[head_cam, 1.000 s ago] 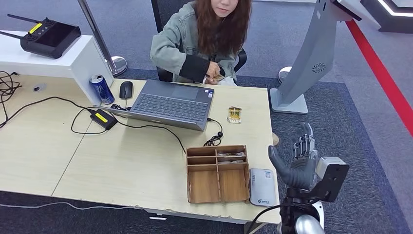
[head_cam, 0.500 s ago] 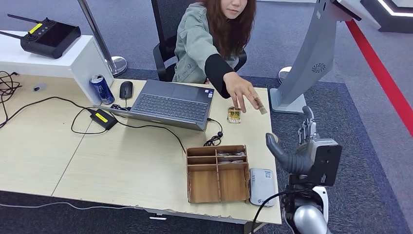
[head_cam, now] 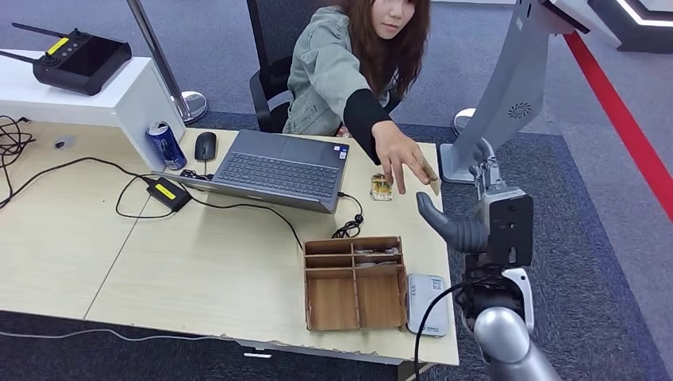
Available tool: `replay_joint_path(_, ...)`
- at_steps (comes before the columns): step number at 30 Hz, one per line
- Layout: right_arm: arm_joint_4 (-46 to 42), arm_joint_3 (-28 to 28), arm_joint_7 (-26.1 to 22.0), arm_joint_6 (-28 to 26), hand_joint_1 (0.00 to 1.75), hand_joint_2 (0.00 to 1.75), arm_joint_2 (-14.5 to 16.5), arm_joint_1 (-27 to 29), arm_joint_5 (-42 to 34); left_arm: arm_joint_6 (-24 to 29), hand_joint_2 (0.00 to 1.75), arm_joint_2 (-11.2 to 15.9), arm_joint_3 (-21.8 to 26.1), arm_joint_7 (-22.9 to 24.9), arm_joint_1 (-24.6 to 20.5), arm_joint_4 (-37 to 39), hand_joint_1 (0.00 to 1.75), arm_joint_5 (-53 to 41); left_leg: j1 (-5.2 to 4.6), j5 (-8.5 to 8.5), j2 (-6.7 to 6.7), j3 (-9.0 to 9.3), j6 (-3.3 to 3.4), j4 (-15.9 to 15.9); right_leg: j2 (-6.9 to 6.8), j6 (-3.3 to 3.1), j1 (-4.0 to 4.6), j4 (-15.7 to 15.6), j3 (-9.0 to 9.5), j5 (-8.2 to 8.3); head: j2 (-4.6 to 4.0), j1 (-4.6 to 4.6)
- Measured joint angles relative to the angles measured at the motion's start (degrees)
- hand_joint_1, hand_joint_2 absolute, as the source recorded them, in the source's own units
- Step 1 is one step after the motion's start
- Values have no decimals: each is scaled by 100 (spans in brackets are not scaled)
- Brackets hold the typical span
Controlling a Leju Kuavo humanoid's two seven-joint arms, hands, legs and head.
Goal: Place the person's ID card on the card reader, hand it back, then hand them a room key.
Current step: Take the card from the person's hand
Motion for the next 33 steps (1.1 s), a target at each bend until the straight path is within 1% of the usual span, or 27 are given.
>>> replay_joint_path(8, 254, 248, 68, 124, 0, 175, 45, -220, 55, -45, 0, -1, -150, -2, 1, 0, 0, 0, 0, 0, -1, 0, 0, 0, -1, 0, 0, 0, -1, 0, 0, -1)
replay_joint_path(9, 285, 268, 67, 141, 2, 175, 47, -239, 55, -46, 0, -1, -160, -2, 1, 0, 0, 0, 0, 0, -1, 0, 0, 0, -1, 0, 0, 0, -1, 0, 0, 0)
replay_joint_path(10, 314, 289, 67, 161, 11, 175, 49, -256, 55, -51, 0, -1, -168, -2, 1, 0, 0, 0, 0, 0, -2, 0, 0, 0, -1, 0, 0, 0, -1, 0, 0, 0)
replay_joint_path(11, 343, 312, 67, 179, 46, 175, 51, -273, 55, -57, 0, -1, -178, -4, 2, 0, 0, 0, 0, 0, -2, 0, 0, 0, -1, 0, 0, 0, -1, 0, 0, 1)
replay_joint_path(13, 399, 359, 68, 214, 131, 175, 56, -304, 55, -81, 0, 1, -211, -10, 3, 0, 0, 0, 0, 0, -2, 0, 0, 0, -1, 0, 0, 0, -1, 0, 0, 0)
replay_joint_path(14, 424, 378, 68, 223, 166, 175, 61, -318, 55, -94, 0, 4, -229, -16, 3, 0, 0, 0, 0, 0, -2, -1, 0, 0, -1, 0, 0, 0, -1, 0, 0, 0)
replay_joint_path(15, 450, 394, 67, 233, 175, 175, 68, -332, 55, -108, 0, 8, -244, -25, 3, 0, 0, 0, 0, 0, -2, -1, 0, 0, -1, 0, 0, 0, -1, 0, 0, -1)
replay_joint_path(33, 836, 628, -21, 259, 175, 175, 160, -453, 101, -128, 0, 28, -297, -113, 8, 0, 0, 0, 0, 0, -2, 2, 0, 0, -1, 0, 0, 0, -2, 0, 0, 0)
